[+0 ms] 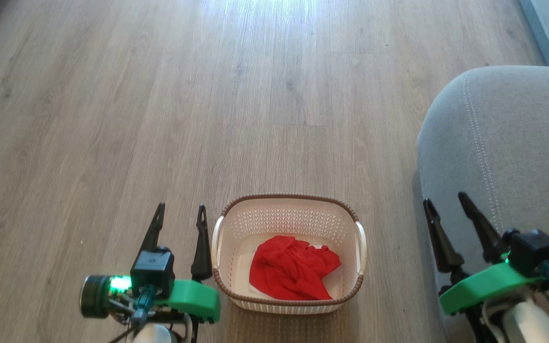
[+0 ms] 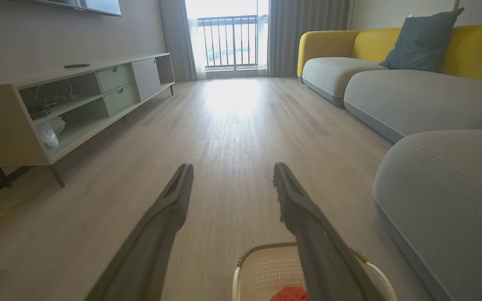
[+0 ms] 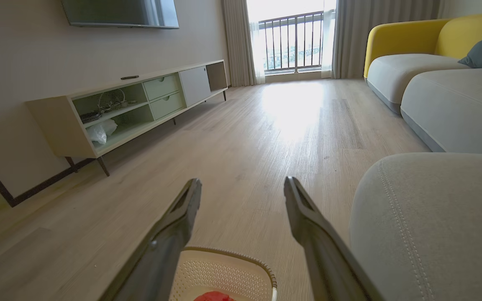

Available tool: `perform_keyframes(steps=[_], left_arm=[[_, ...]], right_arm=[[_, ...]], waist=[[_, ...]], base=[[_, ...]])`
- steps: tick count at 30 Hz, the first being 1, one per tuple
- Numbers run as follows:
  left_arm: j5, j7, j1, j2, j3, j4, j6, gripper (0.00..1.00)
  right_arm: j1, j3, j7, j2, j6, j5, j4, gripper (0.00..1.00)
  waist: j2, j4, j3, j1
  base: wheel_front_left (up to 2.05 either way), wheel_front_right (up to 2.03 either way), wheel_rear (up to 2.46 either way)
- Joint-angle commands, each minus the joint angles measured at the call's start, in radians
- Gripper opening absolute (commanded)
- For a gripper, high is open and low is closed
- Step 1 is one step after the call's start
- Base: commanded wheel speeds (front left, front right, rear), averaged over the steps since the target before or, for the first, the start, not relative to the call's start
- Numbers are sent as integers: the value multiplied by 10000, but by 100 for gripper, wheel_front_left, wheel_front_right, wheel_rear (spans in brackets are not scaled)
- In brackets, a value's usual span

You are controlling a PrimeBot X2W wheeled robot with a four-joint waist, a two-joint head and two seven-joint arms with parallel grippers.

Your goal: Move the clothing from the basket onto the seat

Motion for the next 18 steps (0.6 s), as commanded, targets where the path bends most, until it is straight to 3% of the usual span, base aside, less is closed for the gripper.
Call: perform_keyframes(steps=[1, 18], left_arm=[[-74, -49, -208, -27, 285, -347, 79, 100], [-260, -49, 0, -28, 278, -84, -21, 100]], right_arm=[[-129, 68, -93, 11, -2, -20, -296, 100], [113, 63, -93, 428, -2, -385, -114, 100]], waist=[[0, -9, -10, 1], [0, -274, 55, 1]], base=[[0, 0, 0], [0, 0, 0]])
